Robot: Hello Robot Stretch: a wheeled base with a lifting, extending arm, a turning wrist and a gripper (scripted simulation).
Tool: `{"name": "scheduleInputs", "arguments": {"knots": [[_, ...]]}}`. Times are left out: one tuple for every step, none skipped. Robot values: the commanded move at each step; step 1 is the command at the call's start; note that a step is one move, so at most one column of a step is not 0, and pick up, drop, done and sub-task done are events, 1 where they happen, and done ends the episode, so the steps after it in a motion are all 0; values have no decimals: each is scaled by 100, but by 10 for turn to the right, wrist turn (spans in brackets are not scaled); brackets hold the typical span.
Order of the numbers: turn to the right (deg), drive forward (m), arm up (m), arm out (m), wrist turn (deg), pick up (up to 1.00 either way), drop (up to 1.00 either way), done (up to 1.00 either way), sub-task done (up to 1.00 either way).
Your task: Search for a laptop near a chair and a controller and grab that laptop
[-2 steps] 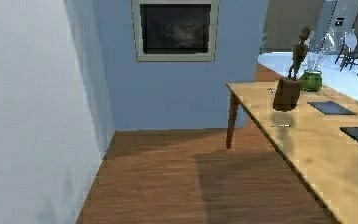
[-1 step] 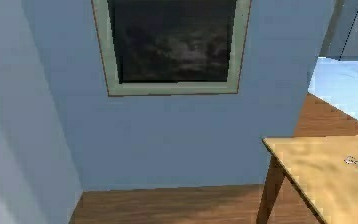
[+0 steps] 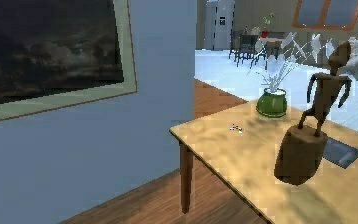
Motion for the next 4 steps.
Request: {"name": "scheduleInputs", "arguments": {"knots": [[0, 5, 0, 0, 0, 0, 0, 0, 0], [-210, 0, 0, 0, 0, 0, 0, 0, 0], [330, 0, 0, 0, 0, 0, 0, 0, 0], [0, 35, 0, 0, 0, 0, 0, 0, 0]]}}
